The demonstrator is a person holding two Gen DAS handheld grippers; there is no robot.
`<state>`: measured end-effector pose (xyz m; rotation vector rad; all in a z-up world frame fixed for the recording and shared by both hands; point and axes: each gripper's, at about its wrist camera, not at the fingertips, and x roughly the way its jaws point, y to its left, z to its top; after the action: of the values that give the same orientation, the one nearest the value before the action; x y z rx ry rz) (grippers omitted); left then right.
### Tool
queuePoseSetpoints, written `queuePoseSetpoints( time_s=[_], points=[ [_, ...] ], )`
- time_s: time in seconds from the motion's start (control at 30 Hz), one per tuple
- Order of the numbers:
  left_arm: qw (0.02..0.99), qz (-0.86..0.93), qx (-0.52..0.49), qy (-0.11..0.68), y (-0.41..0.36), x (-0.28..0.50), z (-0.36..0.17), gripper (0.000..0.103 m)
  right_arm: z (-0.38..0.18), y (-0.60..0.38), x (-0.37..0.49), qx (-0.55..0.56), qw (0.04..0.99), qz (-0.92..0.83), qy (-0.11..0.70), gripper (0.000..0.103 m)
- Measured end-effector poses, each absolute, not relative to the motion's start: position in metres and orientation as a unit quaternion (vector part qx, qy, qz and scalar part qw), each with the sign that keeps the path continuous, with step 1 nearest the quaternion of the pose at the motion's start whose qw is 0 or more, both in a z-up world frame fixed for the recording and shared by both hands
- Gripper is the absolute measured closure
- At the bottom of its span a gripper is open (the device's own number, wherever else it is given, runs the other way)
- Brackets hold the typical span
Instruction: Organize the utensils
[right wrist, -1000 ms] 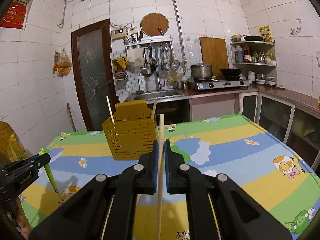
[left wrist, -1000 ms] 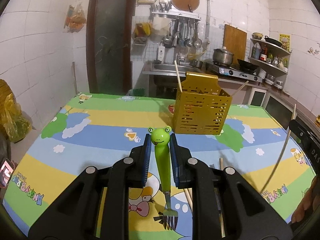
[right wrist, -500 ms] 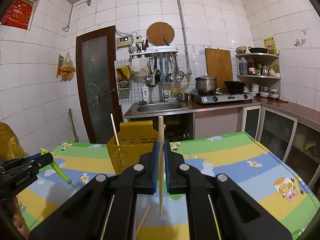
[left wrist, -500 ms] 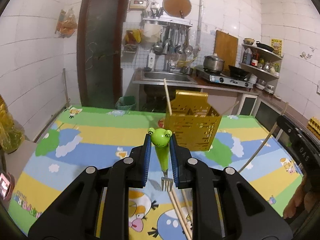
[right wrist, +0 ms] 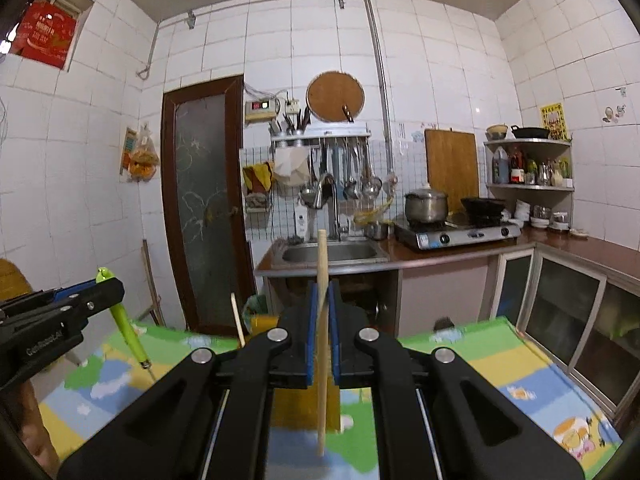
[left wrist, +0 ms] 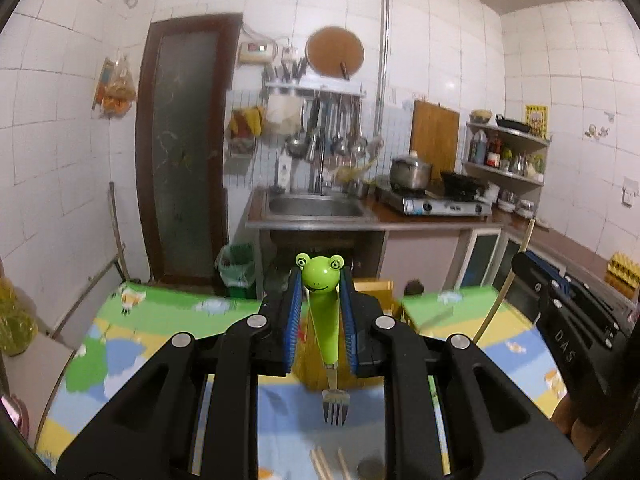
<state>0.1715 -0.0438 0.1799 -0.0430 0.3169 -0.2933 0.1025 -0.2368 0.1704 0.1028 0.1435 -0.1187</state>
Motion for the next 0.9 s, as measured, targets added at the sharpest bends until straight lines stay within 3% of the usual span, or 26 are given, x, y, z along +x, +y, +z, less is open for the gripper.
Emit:
queuePoseSetpoints(
  time_s=[0.37, 0.9],
  points=[
    [0.985, -0.116, -0.019, 0.126, -0.082, 0.272, 0.199, 0.085, 0.204, -0.252, 0.185, 0.066, 0.996, -0.056, 0.036, 0.097],
    [0.966, -0.120, -0.024, 0.229, -0.102, 0.344, 0.086, 0.085, 0.101, -0.264, 0.266, 0.072, 0.986, -0.052, 0.144, 0.096]
  ],
)
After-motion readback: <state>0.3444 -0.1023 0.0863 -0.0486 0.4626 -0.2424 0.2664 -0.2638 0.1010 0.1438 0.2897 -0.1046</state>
